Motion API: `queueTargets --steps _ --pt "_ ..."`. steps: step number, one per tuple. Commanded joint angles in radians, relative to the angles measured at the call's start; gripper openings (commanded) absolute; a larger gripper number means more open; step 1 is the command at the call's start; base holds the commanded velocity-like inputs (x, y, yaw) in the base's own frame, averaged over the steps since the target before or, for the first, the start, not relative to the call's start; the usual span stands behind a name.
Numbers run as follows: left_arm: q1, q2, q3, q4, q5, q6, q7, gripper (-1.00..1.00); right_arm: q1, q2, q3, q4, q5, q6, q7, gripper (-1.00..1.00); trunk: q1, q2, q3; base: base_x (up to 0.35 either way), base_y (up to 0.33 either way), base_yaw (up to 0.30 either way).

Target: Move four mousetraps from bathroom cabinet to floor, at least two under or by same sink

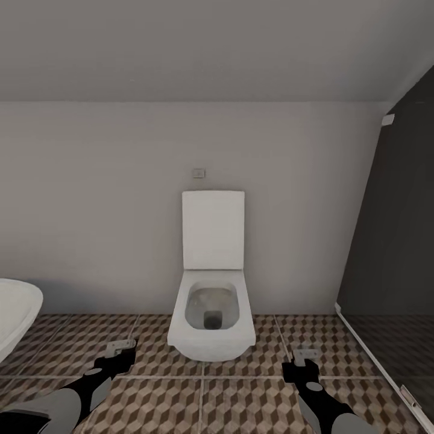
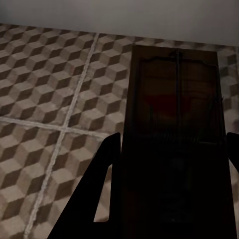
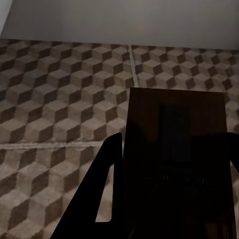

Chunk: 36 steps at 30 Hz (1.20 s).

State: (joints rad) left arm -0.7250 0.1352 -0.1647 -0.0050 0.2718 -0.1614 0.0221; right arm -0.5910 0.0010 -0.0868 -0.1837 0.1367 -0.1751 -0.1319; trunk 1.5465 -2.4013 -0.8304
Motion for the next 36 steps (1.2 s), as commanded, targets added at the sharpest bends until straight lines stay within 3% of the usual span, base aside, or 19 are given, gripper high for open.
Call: queueTargets --steps 1,14,36 --pt "-0.001 0.000 -0.009 0.000 0.004 -0.003 0.005 -1.00 -0.001 0.001 -0.008 0.001 0.009 -0.004 -0.001 -1.00 0.004 -0.008 -0.004 0.000 0.000 0.000" --pt "-0.001 -0.002 -0.009 0.000 0.004 -0.004 0.005 -1.00 -0.001 -0.001 -0.008 0.001 0.009 -0.004 -0.003 -1.00 0.054 -0.099 -0.045 0.000 0.000 0.000" --pt "-0.001 -0.002 -0.009 0.000 0.004 -0.004 0.005 -1.00 -0.001 0.000 -0.007 0.001 0.009 -0.004 -0.003 -1.00 0.063 -0.104 -0.130 0.000 0.000 0.000"
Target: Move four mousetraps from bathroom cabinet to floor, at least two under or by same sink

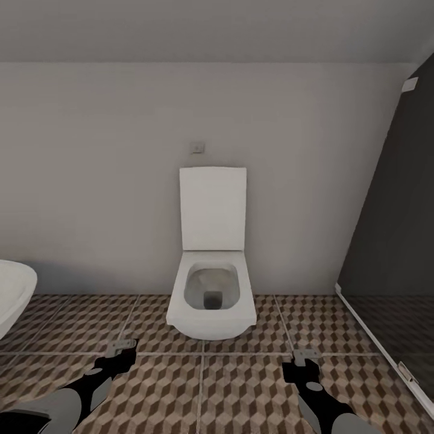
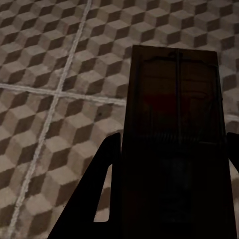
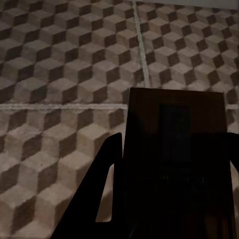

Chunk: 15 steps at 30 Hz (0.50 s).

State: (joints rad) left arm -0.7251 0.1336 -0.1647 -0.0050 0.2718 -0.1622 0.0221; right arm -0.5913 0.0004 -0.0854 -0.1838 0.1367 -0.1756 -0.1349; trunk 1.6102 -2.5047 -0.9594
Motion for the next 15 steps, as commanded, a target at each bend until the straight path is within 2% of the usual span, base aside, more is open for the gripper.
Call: queueTargets --steps 1,11,15 --pt "-0.001 0.000 -0.009 0.000 0.004 -0.003 0.005 -1.00 -0.001 0.001 -0.008 0.001 0.009 -0.004 0.000 -1.00 0.000 -0.001 -0.005 0.000 0.000 0.000" --pt "-0.001 0.000 -0.009 0.000 0.004 -0.003 0.005 -1.00 -0.001 0.000 -0.007 0.001 0.009 -0.004 0.000 -1.00 0.005 -0.003 -0.044 0.000 0.000 0.000" --pt "-0.001 0.000 -0.009 0.000 0.004 -0.002 0.005 -1.00 -0.001 0.000 -0.007 0.001 0.009 -0.004 0.000 -1.00 0.005 -0.003 -0.044 0.000 0.000 0.000"
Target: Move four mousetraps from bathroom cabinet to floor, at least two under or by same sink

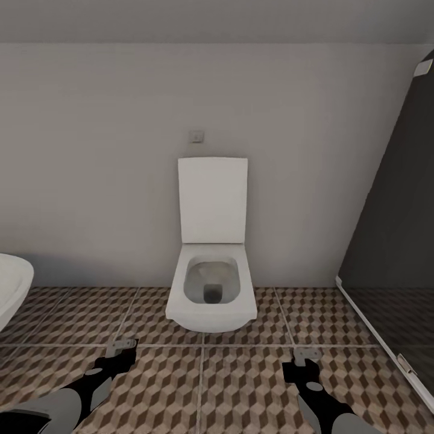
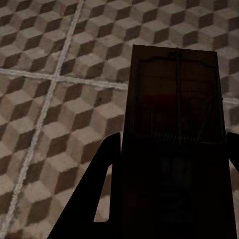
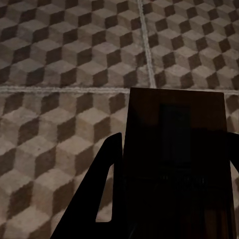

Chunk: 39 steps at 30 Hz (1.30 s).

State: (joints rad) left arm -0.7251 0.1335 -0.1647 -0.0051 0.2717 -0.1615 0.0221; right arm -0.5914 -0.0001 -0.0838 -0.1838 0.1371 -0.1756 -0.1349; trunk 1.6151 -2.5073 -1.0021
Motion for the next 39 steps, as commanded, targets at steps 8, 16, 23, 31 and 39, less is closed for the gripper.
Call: queueTargets --steps 8,16,23,31,39 --pt "0.000 0.000 -0.009 0.000 0.003 -0.002 0.009 -1.00 -0.001 0.000 -0.007 0.001 0.010 -0.004 0.000 -1.00 0.000 0.000 -0.001 0.000 0.004 0.000" --pt "0.000 0.000 -0.009 -0.001 0.003 -0.002 0.012 -1.00 -0.001 0.000 -0.007 -0.001 0.010 -0.004 0.000 -1.00 0.000 0.000 -0.001 0.000 0.195 0.000" --pt "0.000 0.001 -0.009 -0.001 0.003 -0.003 0.013 -1.00 -0.001 0.000 -0.007 -0.004 0.010 -0.004 0.000 -1.00 0.000 0.000 -0.001 0.000 0.072 0.000" --pt "0.000 0.001 -0.009 -0.001 0.003 -0.003 0.013 -1.00 -0.001 0.000 -0.007 -0.005 0.010 -0.004 0.000 -1.00 0.000 0.000 -0.001 0.000 0.007 0.000" --pt "0.000 0.000 -0.009 0.000 -0.001 -0.003 0.013 -1.00 -0.001 0.000 -0.007 -0.005 0.010 -0.004 0.000 -1.00 0.000 0.000 -0.001 0.000 0.000 0.000"
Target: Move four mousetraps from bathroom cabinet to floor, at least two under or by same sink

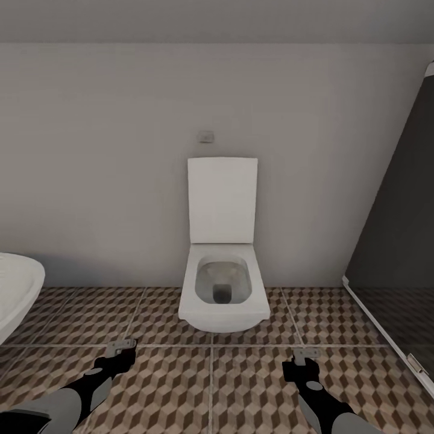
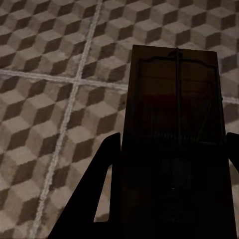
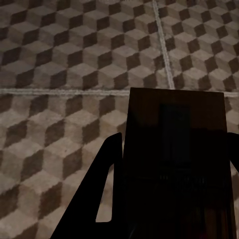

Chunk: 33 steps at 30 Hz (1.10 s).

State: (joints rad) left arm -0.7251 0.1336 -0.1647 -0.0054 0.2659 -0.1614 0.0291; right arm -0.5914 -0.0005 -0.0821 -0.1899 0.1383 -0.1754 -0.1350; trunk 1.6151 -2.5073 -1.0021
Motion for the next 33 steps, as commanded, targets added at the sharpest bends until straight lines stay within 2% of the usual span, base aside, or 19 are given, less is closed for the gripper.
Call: queueTargets --steps 1,33 --pt "0.000 0.000 -0.009 0.001 0.003 -0.003 0.005 -1.00 -0.001 0.001 -0.008 0.001 0.009 -0.004 0.000 -1.00 0.000 0.000 -0.001 0.000 0.000 0.000" --pt "0.000 0.000 -0.010 0.001 -0.002 0.002 -0.003 -1.00 -0.001 0.002 -0.005 0.001 0.008 -0.003 0.000 -1.00 0.000 0.000 -0.001 0.000 0.000 0.000"
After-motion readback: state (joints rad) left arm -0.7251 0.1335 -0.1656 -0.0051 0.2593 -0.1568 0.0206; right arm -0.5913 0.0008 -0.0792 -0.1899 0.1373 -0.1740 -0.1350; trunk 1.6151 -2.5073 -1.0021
